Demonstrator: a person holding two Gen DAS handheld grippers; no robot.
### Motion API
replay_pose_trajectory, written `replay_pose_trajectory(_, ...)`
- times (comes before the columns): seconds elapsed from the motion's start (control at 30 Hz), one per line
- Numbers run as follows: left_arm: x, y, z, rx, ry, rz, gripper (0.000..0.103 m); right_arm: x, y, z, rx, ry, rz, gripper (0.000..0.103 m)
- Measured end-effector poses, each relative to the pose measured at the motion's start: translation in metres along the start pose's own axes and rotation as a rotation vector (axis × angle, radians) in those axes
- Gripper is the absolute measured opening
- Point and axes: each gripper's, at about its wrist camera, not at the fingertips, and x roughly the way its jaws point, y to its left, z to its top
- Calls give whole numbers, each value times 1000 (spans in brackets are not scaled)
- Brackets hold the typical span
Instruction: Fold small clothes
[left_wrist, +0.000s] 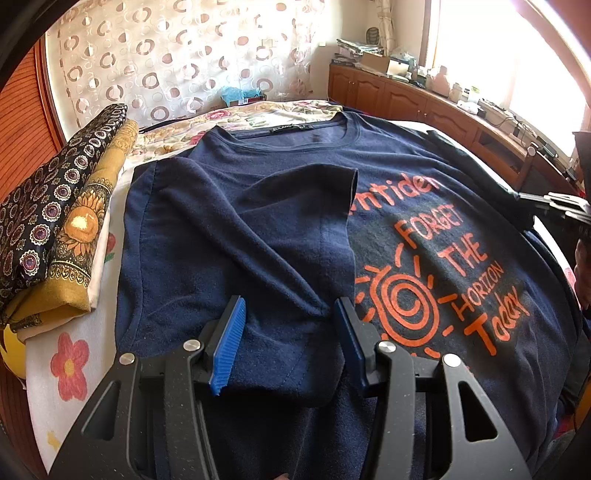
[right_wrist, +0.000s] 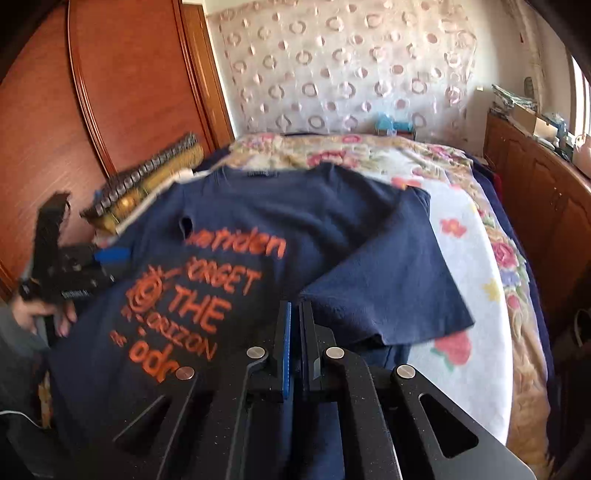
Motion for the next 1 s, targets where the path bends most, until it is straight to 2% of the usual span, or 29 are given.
replay_pose_trajectory(0.07,0,0,0,-1,0,-2,51,-3,2,3,1,-23,47,10)
replay_pose_trajectory(0.2,-1,1,0,-5,-1,-1,51,-20,-6,7,21,-74,20,41)
replay_pose_trajectory(0.27,-2,2,-1,-23,-4,3,51,-27,-12,9,33,-89,-11,42)
replay_pose_trajectory(0.33,-9,9,-3,-76,-20,-29,51,-30,-24,12,47,-92,-64,42)
replay_pose_trajectory(0.47,-29,25,-5,-170,-56,-75,51,-8,-47,10,83,-26,-174,42)
replay_pose_trajectory(0.6,-56,37,-10,-197,-109,-39,51,27,-73,8,143,67,-243,42)
replay_pose_trajectory(0.7,-74,46,-15,-205,-138,-14,51,47,-77,7,151,102,-244,42)
replay_pose_trajectory(0.77,-83,50,-17,-209,-154,0,51,55,-71,10,117,93,-263,42)
replay_pose_trajectory(0.87,-93,56,-21,-212,-172,14,51,59,-64,12,69,107,-277,41)
replay_pose_trajectory(0.93,-96,59,-22,-218,-185,11,51,60,-60,15,51,114,-254,20)
replay_pose_trajectory(1.0,-99,61,-24,-230,-204,19,51,59,-57,18,14,121,-244,4)
